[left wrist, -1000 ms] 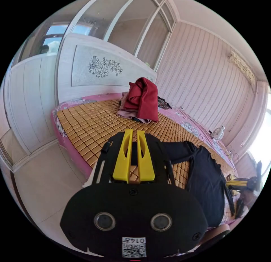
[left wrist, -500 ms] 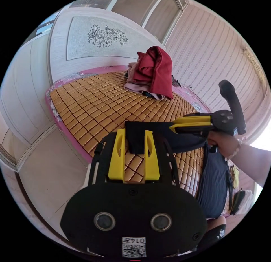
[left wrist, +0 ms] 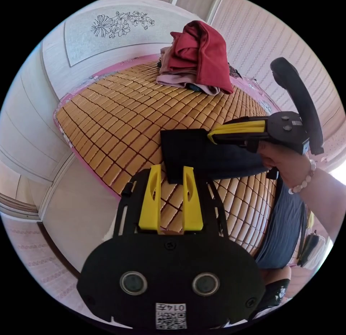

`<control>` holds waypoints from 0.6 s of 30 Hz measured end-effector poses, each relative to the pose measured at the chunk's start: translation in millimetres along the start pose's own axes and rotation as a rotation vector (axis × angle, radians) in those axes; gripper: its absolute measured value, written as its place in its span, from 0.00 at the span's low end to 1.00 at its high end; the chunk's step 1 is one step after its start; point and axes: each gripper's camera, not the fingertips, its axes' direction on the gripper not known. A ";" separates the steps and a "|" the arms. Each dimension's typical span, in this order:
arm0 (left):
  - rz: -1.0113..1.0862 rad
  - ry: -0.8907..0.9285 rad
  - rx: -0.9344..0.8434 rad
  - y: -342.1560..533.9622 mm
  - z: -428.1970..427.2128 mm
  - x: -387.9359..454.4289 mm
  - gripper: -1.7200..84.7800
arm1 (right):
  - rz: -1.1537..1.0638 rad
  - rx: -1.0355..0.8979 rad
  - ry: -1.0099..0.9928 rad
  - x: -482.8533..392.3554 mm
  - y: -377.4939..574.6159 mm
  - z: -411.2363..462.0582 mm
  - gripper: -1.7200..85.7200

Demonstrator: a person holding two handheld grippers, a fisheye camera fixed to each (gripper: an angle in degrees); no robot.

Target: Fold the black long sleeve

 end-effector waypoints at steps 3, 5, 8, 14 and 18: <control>0.000 0.045 -0.012 -1.3 1.5 3.9 0.04 | 0.006 -0.015 -0.025 6.6 9.4 -5.9 0.01; 0.012 0.061 -0.004 -1.7 -0.4 11.2 0.02 | 0.037 0.014 -0.040 14.5 20.5 -16.4 0.01; 0.083 0.153 0.133 -3.8 -20.1 39.3 0.01 | 0.167 0.149 -0.042 38.9 52.7 -52.5 0.01; 0.413 0.497 0.579 23.0 -109.9 148.7 0.01 | 0.483 0.580 -0.014 94.4 203.5 -195.1 0.01; 0.740 0.787 0.669 67.3 -155.6 228.8 0.01 | 0.676 0.769 0.143 77.4 379.2 -291.1 0.03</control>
